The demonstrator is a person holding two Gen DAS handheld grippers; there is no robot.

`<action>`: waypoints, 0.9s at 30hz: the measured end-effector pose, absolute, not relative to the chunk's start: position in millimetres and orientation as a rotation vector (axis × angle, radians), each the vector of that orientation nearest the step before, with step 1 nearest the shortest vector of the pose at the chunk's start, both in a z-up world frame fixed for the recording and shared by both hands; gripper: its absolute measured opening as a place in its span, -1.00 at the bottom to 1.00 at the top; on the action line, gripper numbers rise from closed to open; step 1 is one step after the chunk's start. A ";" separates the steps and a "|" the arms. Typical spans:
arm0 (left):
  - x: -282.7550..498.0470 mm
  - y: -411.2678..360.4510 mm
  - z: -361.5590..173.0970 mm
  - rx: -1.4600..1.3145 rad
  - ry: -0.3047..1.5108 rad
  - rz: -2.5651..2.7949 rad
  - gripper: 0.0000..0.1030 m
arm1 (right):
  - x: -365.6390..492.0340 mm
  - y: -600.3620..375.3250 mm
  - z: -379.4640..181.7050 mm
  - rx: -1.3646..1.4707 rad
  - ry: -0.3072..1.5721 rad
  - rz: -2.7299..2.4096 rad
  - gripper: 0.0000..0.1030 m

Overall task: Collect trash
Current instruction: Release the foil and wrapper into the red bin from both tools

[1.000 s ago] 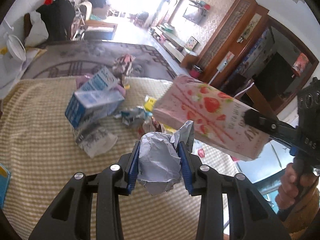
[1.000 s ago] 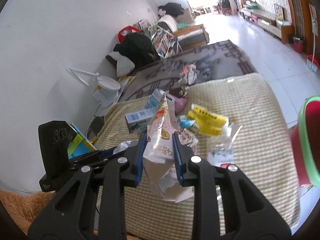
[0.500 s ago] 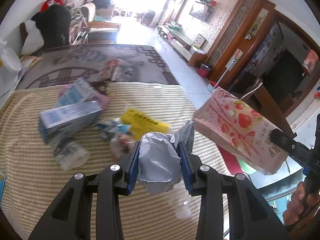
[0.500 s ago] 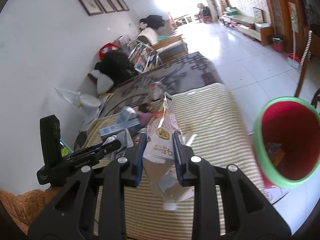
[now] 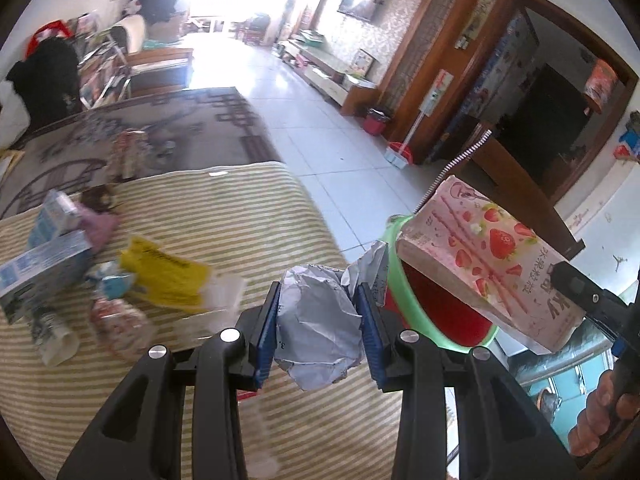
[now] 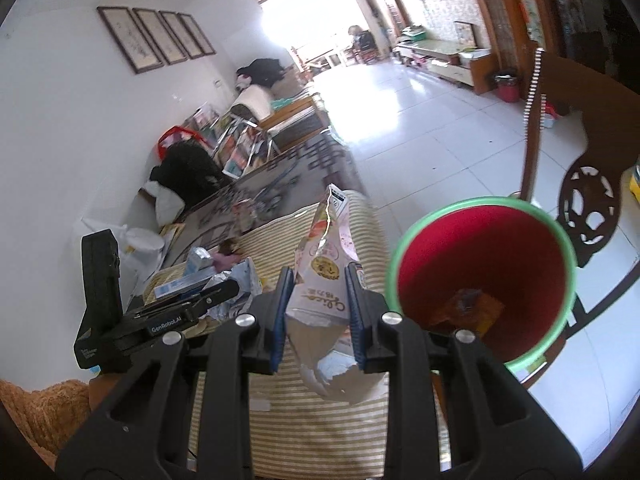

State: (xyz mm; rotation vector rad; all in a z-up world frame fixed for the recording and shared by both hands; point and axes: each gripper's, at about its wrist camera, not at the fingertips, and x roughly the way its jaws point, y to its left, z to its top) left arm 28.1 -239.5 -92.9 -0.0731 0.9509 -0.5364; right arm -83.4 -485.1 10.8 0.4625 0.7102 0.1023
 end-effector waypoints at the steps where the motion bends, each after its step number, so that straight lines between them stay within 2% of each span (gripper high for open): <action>1: 26.4 -247.7 -91.7 -0.068 0.952 -0.544 -0.32 | -85.2 -490.1 10.7 0.464 0.707 0.097 -0.50; 16: 33.3 -300.8 -89.9 -0.043 0.947 -0.598 -0.32 | -89.4 -561.9 -1.6 0.522 0.697 -0.026 -0.50; 27: 39.1 -369.2 -88.8 0.031 0.960 -0.695 -0.32 | -81.2 -599.1 -12.8 0.549 0.701 -0.086 -0.50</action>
